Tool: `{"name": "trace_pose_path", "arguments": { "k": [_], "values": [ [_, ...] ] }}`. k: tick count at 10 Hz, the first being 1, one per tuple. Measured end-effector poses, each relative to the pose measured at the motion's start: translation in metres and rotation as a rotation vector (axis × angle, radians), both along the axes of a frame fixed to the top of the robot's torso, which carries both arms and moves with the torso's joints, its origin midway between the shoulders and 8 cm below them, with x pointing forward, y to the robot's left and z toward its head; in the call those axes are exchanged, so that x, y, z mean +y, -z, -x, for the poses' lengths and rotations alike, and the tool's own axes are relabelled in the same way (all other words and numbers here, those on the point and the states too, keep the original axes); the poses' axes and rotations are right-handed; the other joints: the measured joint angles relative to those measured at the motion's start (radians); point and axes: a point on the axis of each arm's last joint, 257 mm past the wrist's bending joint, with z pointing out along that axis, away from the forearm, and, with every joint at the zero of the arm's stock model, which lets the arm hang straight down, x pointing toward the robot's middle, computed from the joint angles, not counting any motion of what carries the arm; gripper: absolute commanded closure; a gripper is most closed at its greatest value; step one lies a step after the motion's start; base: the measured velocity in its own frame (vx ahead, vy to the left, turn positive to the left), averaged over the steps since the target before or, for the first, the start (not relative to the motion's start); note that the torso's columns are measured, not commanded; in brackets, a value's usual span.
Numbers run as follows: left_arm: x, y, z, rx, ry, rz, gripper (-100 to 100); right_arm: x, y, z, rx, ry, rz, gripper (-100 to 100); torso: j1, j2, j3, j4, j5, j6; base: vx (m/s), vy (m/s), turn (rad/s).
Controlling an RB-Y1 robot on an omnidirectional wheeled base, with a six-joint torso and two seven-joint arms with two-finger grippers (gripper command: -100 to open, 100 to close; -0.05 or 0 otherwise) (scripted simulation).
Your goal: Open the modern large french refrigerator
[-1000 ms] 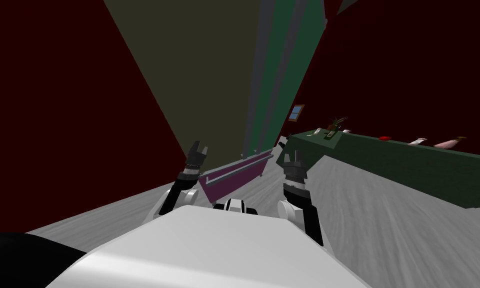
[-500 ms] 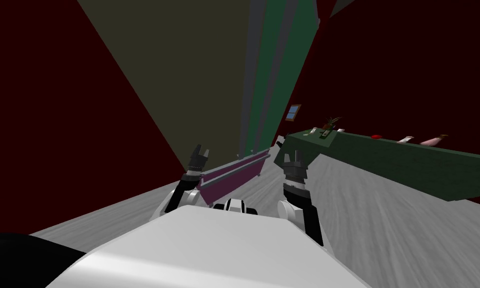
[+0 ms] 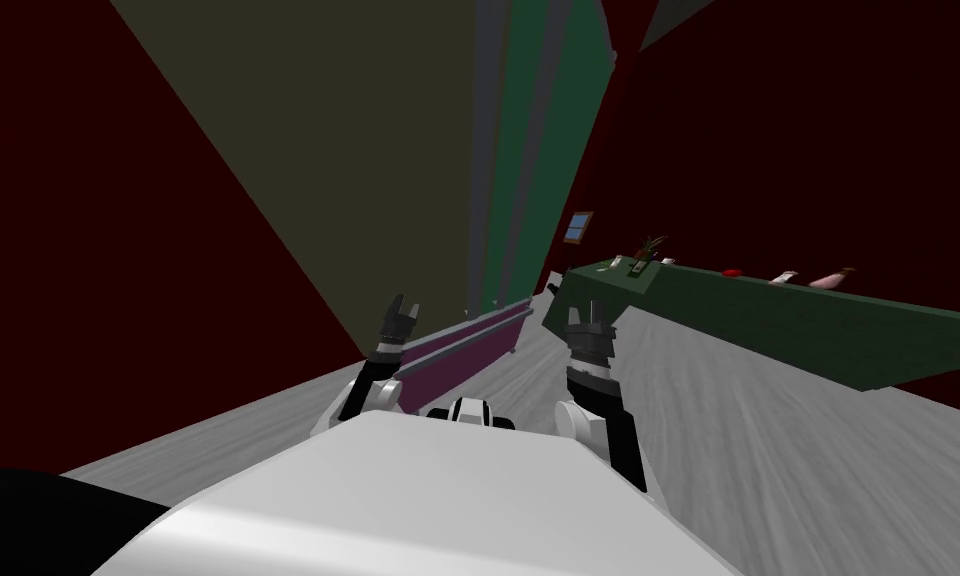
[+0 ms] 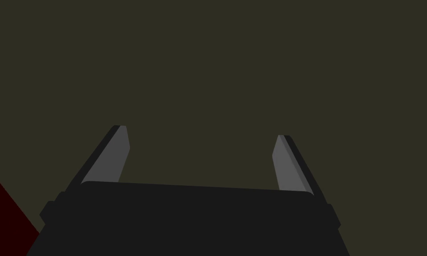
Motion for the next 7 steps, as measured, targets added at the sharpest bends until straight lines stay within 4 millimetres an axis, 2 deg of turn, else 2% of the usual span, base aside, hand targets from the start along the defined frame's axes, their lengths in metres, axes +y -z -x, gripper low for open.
{"name": "trace_pose_path", "arguments": {
  "k": [7],
  "values": [
    [0.018, 0.042, -0.010, 0.032, 0.011, 0.065, -100, 0.000, 0.000, 0.000, 0.000, 0.000, 0.000, 0, 0.001, -0.009, -0.005, -0.004, 0.001, 0.003, 0.025, -0.055, -0.050]
  ]
}}
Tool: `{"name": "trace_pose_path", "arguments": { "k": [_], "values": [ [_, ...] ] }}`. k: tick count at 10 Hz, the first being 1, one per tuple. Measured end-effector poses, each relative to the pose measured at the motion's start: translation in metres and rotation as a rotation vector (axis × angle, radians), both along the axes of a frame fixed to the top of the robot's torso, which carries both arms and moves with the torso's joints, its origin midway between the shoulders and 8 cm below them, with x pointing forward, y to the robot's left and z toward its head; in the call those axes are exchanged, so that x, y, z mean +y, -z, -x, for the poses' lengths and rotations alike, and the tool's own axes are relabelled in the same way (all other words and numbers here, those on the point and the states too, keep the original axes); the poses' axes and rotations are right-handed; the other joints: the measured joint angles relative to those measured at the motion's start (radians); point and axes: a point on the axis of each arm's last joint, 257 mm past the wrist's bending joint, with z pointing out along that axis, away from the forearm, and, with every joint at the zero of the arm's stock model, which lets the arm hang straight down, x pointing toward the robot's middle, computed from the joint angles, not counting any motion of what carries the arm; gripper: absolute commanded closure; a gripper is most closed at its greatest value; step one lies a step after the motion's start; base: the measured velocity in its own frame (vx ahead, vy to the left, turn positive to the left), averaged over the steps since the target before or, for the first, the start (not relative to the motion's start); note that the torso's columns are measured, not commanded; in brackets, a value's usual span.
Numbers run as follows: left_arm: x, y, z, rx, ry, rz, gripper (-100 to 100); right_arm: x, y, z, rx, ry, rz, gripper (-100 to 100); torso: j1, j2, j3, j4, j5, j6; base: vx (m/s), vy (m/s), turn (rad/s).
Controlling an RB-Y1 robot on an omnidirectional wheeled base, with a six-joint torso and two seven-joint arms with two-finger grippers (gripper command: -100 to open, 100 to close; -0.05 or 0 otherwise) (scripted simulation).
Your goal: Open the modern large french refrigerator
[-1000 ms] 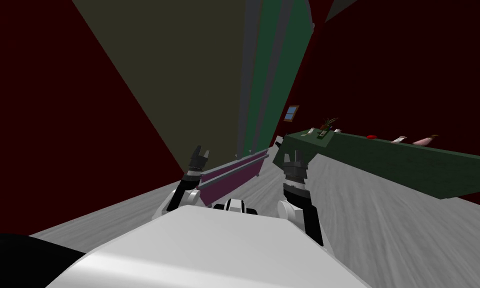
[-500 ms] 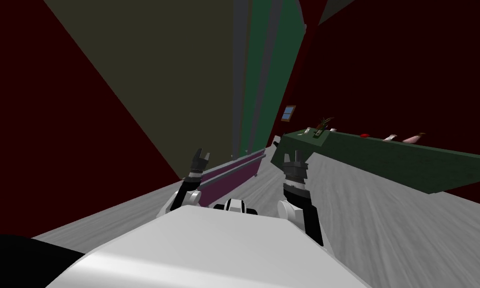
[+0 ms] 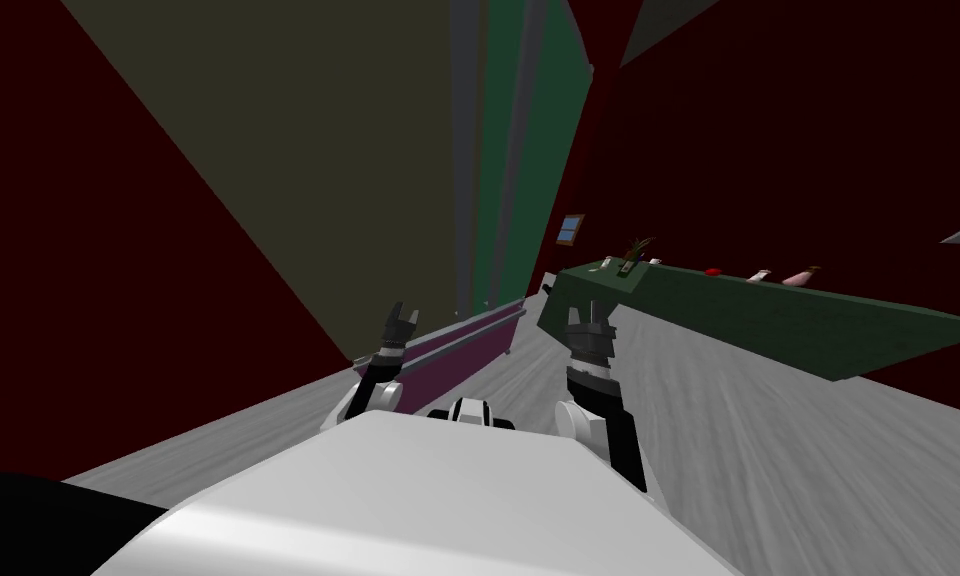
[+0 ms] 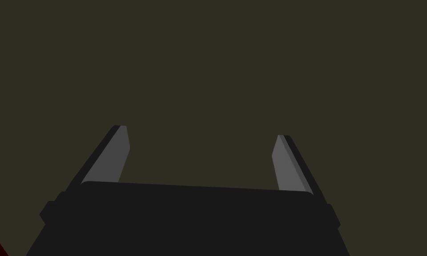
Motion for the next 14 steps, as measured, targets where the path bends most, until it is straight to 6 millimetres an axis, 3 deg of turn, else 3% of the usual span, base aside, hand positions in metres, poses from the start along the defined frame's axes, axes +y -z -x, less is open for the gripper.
{"name": "trace_pose_path", "arguments": {
  "k": [14],
  "values": [
    [0.034, 0.089, -0.005, 0.061, -0.026, 0.202, -100, 0.000, 0.000, 0.000, 0.000, 0.000, 0.000, 0, 0.004, 0.000, 0.001, 0.001, 0.001, 0.000, 0.035, -0.059, -0.056]
  ]
}}
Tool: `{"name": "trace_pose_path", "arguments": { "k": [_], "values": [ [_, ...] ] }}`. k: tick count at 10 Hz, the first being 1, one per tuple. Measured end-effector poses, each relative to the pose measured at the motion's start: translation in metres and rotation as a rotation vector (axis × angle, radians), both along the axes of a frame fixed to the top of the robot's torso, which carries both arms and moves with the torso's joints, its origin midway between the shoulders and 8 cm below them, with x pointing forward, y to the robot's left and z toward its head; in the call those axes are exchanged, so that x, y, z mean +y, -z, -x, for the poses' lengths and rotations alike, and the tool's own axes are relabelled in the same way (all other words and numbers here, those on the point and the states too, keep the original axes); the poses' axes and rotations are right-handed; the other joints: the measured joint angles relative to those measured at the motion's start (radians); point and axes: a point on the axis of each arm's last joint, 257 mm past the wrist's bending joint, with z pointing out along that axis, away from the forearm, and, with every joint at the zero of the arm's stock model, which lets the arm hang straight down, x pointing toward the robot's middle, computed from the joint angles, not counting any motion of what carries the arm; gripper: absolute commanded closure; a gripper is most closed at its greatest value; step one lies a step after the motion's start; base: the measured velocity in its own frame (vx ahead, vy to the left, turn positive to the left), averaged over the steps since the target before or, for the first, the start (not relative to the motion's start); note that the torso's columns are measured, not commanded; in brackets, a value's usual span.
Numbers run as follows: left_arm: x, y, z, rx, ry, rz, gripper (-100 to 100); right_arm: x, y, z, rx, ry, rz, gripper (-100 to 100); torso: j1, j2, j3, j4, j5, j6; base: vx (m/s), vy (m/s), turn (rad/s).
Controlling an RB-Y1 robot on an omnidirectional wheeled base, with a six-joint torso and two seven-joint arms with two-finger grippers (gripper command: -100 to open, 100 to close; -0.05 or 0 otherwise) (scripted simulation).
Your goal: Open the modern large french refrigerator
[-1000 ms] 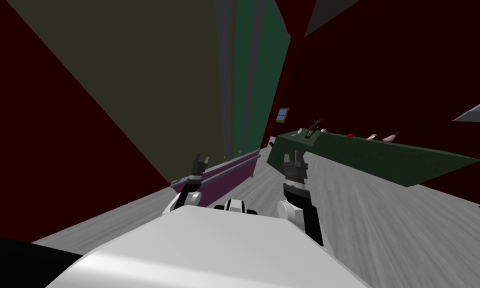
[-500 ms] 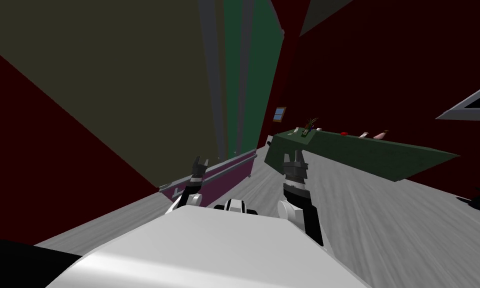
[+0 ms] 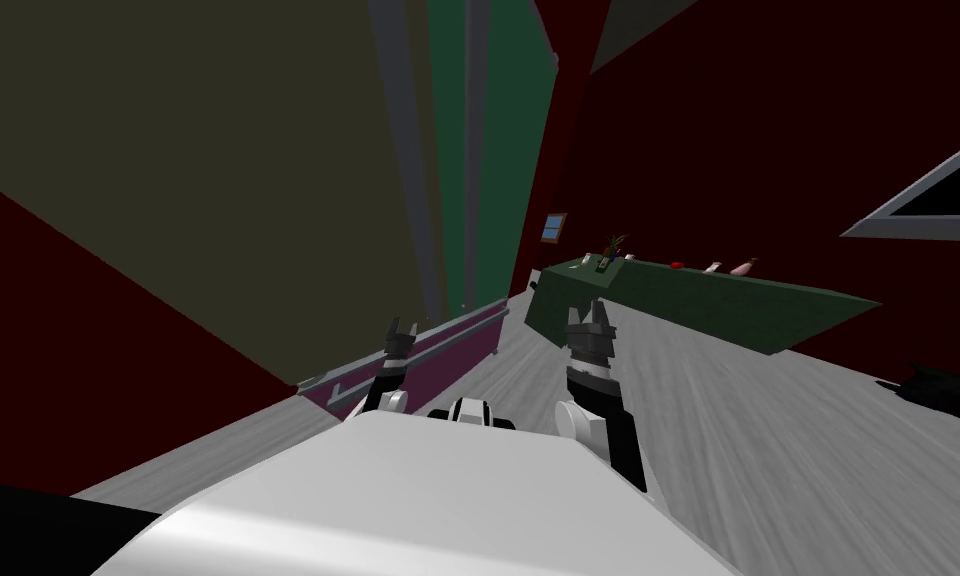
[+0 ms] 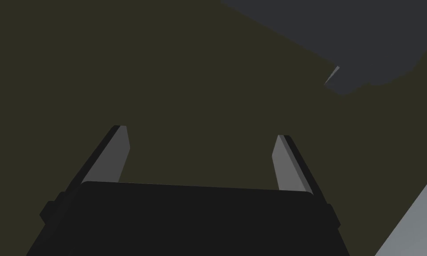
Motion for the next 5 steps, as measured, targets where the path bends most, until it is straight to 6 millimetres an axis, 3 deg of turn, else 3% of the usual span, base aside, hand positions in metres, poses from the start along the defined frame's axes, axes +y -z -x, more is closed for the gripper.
{"name": "trace_pose_path", "arguments": {
  "k": [5],
  "values": [
    [-0.002, 0.032, 0.001, 0.019, -0.027, 0.118, -100, 0.000, 0.000, 0.000, 0.000, 0.000, 0.000, 0, -0.002, 0.013, 0.008, 0.005, -0.002, -0.005, 0.036, -0.046, -0.052]
  ]
}}
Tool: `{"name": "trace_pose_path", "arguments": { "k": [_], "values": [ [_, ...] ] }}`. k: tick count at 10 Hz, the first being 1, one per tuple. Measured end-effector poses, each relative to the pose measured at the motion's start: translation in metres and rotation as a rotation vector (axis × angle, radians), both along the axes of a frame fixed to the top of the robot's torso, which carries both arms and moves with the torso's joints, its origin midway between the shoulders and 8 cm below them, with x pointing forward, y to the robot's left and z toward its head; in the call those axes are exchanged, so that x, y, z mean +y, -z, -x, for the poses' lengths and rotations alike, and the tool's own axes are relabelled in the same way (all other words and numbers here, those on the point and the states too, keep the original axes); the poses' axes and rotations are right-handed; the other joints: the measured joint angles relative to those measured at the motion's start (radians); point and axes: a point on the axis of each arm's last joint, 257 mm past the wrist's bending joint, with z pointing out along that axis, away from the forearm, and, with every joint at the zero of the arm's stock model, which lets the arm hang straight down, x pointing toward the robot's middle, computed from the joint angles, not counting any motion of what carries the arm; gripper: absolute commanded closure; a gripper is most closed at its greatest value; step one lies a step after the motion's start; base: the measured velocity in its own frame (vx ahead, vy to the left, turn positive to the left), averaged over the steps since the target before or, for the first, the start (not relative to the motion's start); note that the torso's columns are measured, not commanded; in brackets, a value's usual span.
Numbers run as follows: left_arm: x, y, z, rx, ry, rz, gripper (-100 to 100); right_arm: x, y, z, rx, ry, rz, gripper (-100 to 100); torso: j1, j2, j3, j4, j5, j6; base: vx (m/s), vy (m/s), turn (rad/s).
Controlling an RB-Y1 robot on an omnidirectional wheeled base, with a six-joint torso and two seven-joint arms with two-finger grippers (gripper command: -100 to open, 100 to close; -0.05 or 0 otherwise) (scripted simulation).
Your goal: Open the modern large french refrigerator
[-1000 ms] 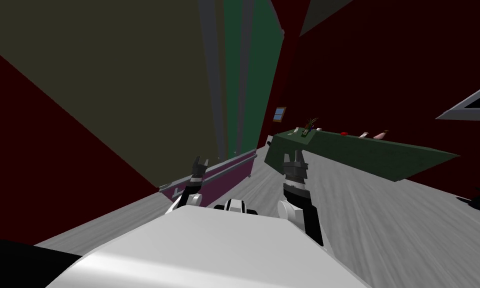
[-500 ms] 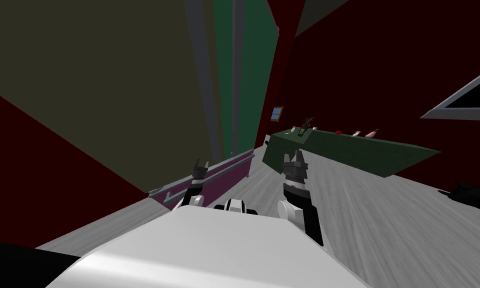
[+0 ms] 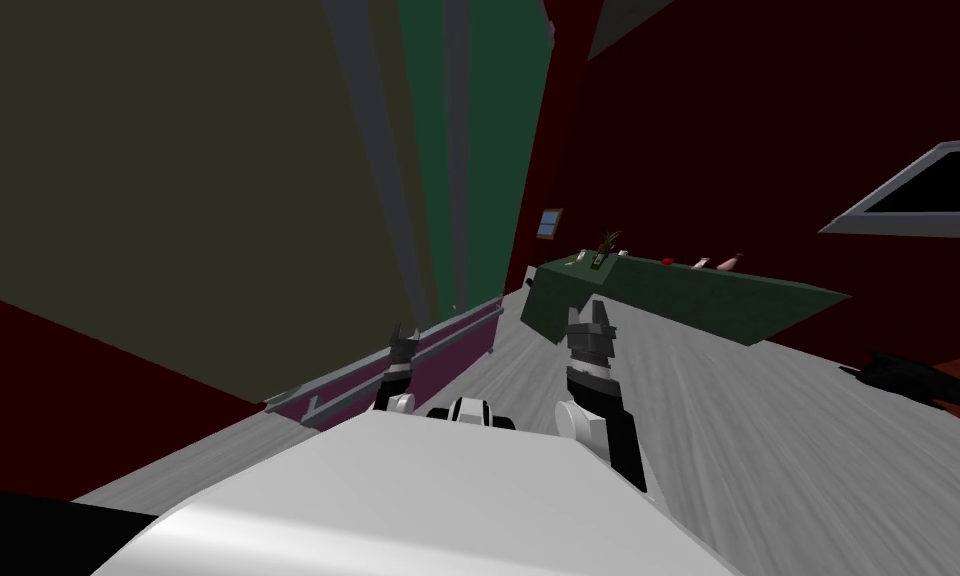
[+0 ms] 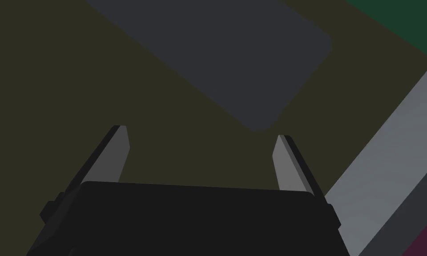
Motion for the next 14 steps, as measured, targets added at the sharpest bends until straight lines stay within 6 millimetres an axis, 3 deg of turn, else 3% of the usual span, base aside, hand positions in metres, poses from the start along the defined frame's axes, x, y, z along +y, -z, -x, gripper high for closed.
{"name": "trace_pose_path", "arguments": {
  "k": [4, 8, 9, 12, 14],
  "values": [
    [-0.021, 0.019, 0.001, 0.002, -0.027, 0.128, -100, 0.000, 0.000, 0.000, 0.000, 0.000, 0.000, 0, -0.001, 0.005, 0.003, 0.002, -0.001, -0.002, 0.016, -0.023, -0.016],
    [-0.024, 0.006, -0.016, 0.000, -0.018, 0.130, -100, 0.000, 0.000, 0.000, 0.000, 0.000, 0.000, 0, -0.001, 0.003, 0.001, 0.001, -0.001, -0.001, 0.008, 0.016, 0.027],
    [-0.025, 0.006, -0.017, 0.002, -0.018, 0.130, 100, 0.000, 0.000, 0.000, 0.000, 0.000, 0.000, 0, -0.003, 0.003, 0.002, 0.001, -0.001, -0.001, 0.000, -0.002, -0.022],
    [-0.019, 0.012, -0.004, -0.010, -0.028, 0.128, 100, 0.000, 0.000, 0.000, 0.000, 0.000, 0.000, 0, -0.005, -0.001, 0.000, -0.004, 0.001, 0.002, -0.013, -0.011, -0.015],
    [-0.024, 0.008, -0.006, -0.014, -0.007, 0.126, 100, 0.000, 0.000, 0.000, 0.000, 0.000, 0.000, 0, -0.001, 0.005, 0.003, 0.000, 0.001, 0.004, -0.209, 0.119, -0.155]
  ]
}}
